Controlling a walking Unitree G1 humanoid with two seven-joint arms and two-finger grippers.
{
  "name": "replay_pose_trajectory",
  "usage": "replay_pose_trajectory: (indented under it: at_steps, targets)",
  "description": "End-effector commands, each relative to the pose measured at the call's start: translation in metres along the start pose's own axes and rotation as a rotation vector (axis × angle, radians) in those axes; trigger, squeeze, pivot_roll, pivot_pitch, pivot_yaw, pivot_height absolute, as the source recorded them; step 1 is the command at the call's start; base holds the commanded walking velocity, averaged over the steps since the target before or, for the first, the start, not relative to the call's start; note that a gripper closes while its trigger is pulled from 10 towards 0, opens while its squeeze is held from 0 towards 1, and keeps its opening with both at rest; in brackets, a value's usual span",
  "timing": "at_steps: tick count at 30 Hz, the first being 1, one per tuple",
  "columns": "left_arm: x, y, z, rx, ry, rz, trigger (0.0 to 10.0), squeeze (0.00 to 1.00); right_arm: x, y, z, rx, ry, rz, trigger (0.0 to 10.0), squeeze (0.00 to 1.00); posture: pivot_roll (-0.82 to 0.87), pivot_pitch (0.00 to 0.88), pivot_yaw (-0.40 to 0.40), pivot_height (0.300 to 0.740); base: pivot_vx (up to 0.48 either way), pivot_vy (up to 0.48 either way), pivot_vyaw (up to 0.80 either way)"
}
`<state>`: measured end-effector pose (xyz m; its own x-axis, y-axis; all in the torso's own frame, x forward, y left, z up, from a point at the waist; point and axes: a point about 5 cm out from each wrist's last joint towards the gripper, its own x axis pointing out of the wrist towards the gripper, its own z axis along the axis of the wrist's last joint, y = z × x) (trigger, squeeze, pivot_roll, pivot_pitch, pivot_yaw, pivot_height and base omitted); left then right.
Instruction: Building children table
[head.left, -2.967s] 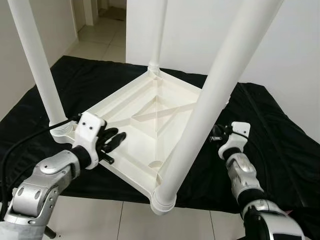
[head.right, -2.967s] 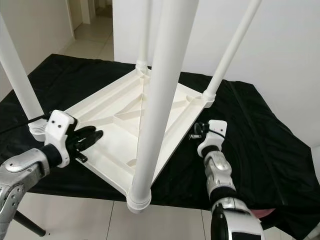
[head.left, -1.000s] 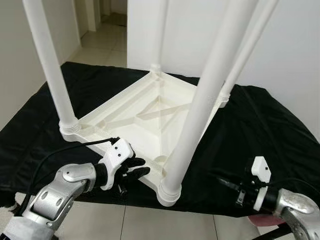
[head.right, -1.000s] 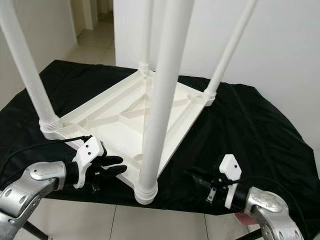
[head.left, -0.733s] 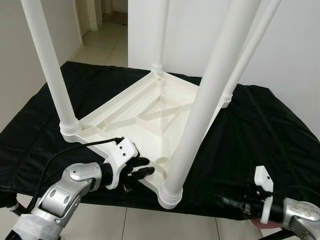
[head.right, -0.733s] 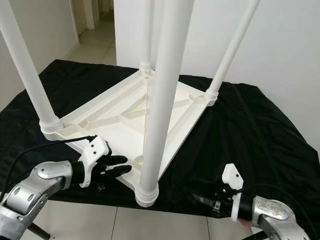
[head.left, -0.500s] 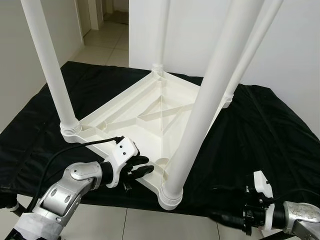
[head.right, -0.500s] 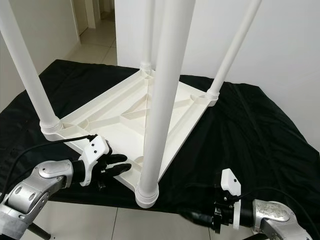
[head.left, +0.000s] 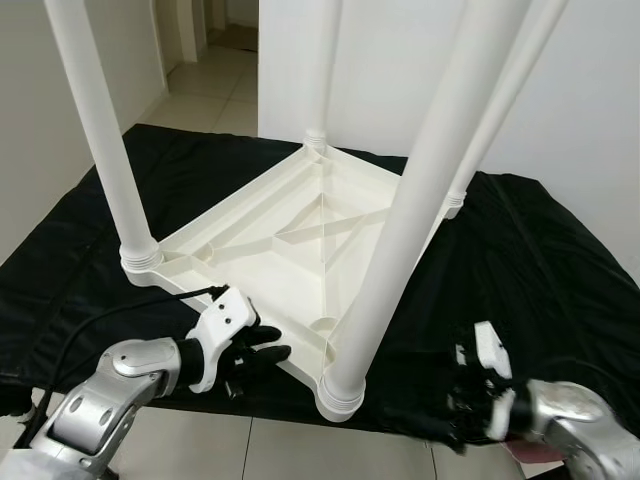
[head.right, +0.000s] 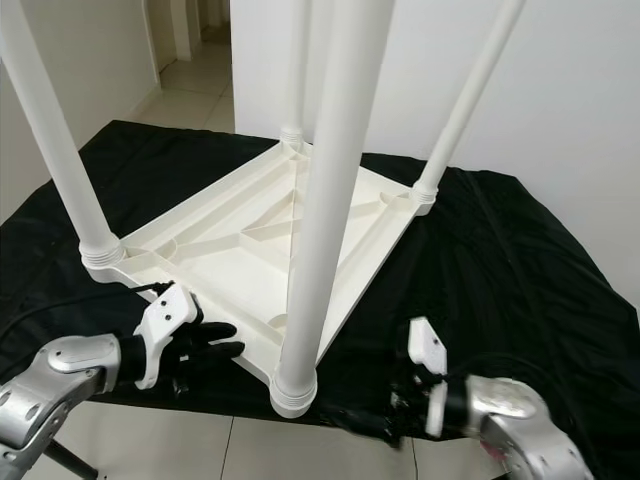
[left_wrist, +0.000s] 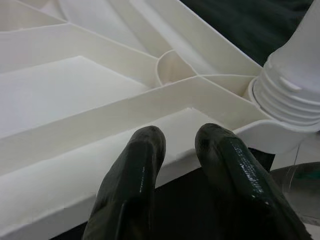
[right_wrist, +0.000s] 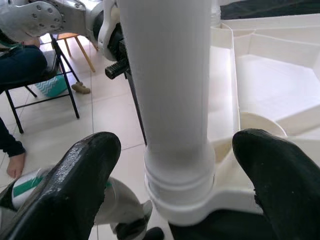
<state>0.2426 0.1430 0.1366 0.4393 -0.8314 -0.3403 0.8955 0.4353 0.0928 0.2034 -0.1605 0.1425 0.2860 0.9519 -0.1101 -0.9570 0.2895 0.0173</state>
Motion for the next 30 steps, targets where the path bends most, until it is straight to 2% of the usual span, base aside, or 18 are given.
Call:
replay_pose_trajectory:
  at_steps: [1, 4, 7, 9, 13, 16, 18, 25, 28, 29, 30]
  targets:
    - [-0.004, -0.006, 0.001, -0.009, -0.001, -0.064, 10.0, 0.0, 0.006, 0.002, -0.005, 0.016, -0.006, -0.011, 10.0, 0.0, 0.02, 0.0, -0.093, 0.74, 0.0, 0.0, 0.0]
    - [-0.006, -0.01, 0.001, -0.027, -0.003, -0.065, 10.0, 0.0, 0.014, 0.003, -0.009, 0.033, -0.03, -0.028, 10.0, 0.0, 0.02, 0.0, -0.097, 0.74, 0.0, 0.0, 0.0]
    - [-0.007, -0.011, 0.001, -0.028, -0.003, -0.064, 10.0, 0.0, 0.014, 0.002, -0.009, 0.033, -0.03, -0.028, 10.0, 0.0, 0.02, 0.0, -0.097, 0.74, 0.0, 0.0, 0.0]
    - [-0.017, -0.017, 0.004, -0.046, -0.01, -0.057, 10.0, 0.0, 0.031, -0.003, -0.01, 0.046, -0.092, -0.107, 10.0, 0.0, 0.04, 0.0, -0.115, 0.74, 0.0, 0.0, 0.0]
    - [-0.019, -0.019, 0.005, -0.053, -0.01, -0.053, 10.0, 0.0, 0.037, -0.005, -0.01, 0.062, -0.116, -0.137, 10.0, 0.0, 0.05, 0.0, -0.12, 0.74, 0.0, 0.0, 0.0]
    - [-0.021, -0.024, 0.006, -0.059, -0.007, -0.067, 10.0, 0.0, 0.044, -0.008, -0.01, 0.061, -0.143, -0.221, 10.0, 0.0, 0.05, 0.0, -0.13, 0.74, 0.0, 0.0, 0.0]
    - [-0.02, -0.026, 0.006, -0.063, -0.008, -0.068, 10.0, 0.0, 0.044, -0.01, -0.009, 0.068, -0.172, -0.268, 10.0, 0.0, 0.05, 0.0, -0.13, 0.74, 0.0, 0.0, 0.0]
    - [-0.02, -0.026, 0.006, -0.066, -0.008, -0.06, 10.0, 0.0, 0.044, -0.011, -0.008, 0.065, -0.18, -0.295, 10.0, 0.0, 0.04, 0.0, -0.134, 0.74, 0.0, 0.0, 0.0]
    - [-0.022, -0.023, 0.008, -0.069, -0.008, -0.038, 10.0, 0.0, 0.032, -0.019, -0.01, 0.051, -0.197, -0.433, 10.0, 0.0, 0.04, 0.0, -0.137, 0.74, 0.0, 0.0, 0.0]
    - [-0.022, -0.023, 0.008, -0.069, -0.008, -0.038, 10.0, 0.0, 0.032, -0.019, -0.01, 0.051, -0.197, -0.433, 10.0, 0.0, 0.04, 0.0, -0.137, 0.74, 0.0, 0.0, 0.0]
    - [-0.022, -0.022, 0.009, -0.07, -0.005, -0.034, 10.0, 0.0, 0.023, -0.023, -0.011, 0.038, -0.194, -0.489, 10.0, 0.0, 0.03, 0.0, -0.135, 0.74, 0.0, 0.0, 0.0]
